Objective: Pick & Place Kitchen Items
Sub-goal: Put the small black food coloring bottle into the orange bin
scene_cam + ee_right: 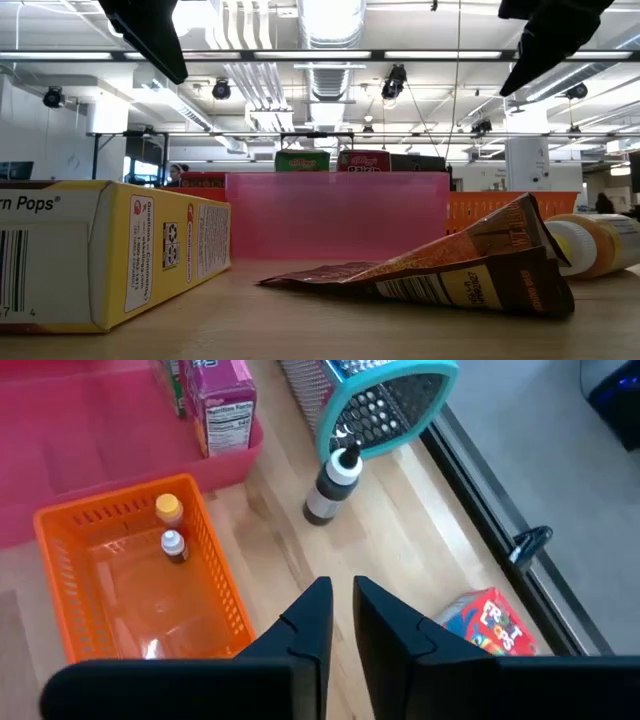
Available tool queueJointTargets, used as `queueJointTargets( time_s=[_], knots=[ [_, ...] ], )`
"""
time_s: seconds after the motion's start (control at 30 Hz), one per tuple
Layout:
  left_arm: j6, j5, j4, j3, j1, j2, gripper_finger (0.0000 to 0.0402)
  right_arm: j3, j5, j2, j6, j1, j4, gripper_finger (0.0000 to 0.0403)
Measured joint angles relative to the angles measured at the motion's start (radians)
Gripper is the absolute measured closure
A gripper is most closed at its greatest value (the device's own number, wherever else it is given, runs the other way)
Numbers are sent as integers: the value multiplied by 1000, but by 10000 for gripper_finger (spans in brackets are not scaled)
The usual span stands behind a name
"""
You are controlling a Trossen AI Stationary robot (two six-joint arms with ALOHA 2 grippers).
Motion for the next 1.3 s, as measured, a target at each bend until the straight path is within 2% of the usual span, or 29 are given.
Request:
queueJointTargets(
  time_s=[0.17, 0.57, 0.77, 1.1, 1.3],
  knots=[
    [0, 0, 0, 0, 0, 0, 125, 0, -11, 21, 34, 0, 4, 377],
    [0, 0, 0, 0, 0, 0, 125, 18, -165, 53, -52, 30, 62, 394],
    [0, 0, 0, 0, 0, 0, 125, 27, -168, 97, -18, 166, 68, 394],
    [0, 0, 0, 0, 0, 0, 125, 93, -108, 252, 158, 431, 47, 394],
    [0, 0, 0, 0, 0, 0, 125, 169, -108, 357, 339, 514, -114, 394]
  ],
)
